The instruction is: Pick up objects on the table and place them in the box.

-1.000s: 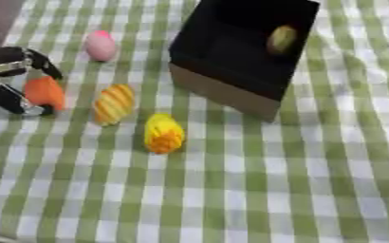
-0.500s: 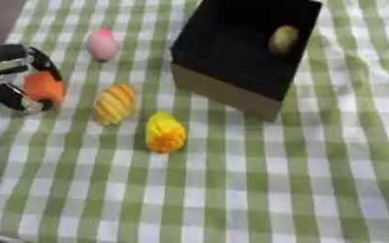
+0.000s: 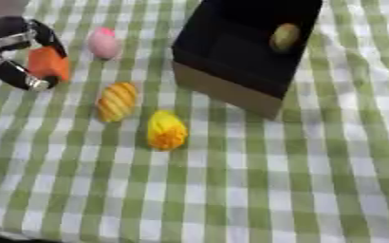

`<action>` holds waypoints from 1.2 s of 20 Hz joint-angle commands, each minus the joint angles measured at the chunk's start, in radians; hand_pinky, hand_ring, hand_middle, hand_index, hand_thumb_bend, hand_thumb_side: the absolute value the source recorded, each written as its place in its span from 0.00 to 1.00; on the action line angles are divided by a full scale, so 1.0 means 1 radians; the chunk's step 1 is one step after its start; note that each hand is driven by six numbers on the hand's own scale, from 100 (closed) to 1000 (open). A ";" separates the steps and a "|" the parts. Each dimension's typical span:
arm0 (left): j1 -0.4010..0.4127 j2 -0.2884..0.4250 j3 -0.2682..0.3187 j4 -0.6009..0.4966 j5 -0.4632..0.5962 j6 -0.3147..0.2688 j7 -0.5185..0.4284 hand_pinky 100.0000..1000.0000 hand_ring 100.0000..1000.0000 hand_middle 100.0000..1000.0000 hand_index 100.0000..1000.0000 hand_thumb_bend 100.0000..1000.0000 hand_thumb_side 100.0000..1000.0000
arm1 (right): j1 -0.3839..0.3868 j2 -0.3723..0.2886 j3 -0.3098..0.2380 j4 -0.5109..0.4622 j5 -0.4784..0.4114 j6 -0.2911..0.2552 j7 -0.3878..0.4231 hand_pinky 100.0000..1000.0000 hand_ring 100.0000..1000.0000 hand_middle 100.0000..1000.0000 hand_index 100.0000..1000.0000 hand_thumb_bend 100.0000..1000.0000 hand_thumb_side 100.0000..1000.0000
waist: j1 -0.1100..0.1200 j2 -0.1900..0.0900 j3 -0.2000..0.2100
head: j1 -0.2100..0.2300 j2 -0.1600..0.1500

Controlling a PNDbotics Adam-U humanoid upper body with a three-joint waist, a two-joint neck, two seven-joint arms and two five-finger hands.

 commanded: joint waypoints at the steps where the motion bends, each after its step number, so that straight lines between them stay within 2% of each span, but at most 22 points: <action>1: -0.050 -0.002 0.012 -0.024 0.009 -0.001 -0.018 0.76 0.61 0.47 0.66 0.15 0.00 | -0.020 -0.033 -0.010 -0.016 -0.013 -0.005 -0.006 0.84 0.85 0.54 0.84 0.00 0.48 | 0.001 -0.028 -0.001 | -0.001 0.001; 7: -0.116 -0.078 0.007 -0.043 0.021 -0.006 -0.045 0.76 0.60 0.46 0.66 0.13 0.01 | -0.045 -0.034 -0.020 -0.016 -0.023 -0.014 -0.023 0.84 0.84 0.55 0.84 0.00 0.48 | 0.004 -0.028 -0.012 | 0.011 -0.003; 14: -0.200 -0.212 0.011 -0.061 0.009 -0.002 -0.056 0.76 0.59 0.46 0.66 0.11 0.01 | -0.150 -0.023 -0.016 -0.016 -0.066 -0.037 -0.051 0.83 0.83 0.57 0.84 0.00 0.48 | 0.003 -0.028 -0.053 | 0.053 -0.012; 24: -0.239 -0.389 0.056 -0.051 -0.222 0.011 0.032 0.76 0.59 0.46 0.66 0.13 0.01 | -0.258 -0.003 0.001 -0.016 -0.089 -0.063 -0.070 0.82 0.81 0.59 0.84 0.00 0.48 | -0.015 -0.031 -0.101 | 0.128 -0.020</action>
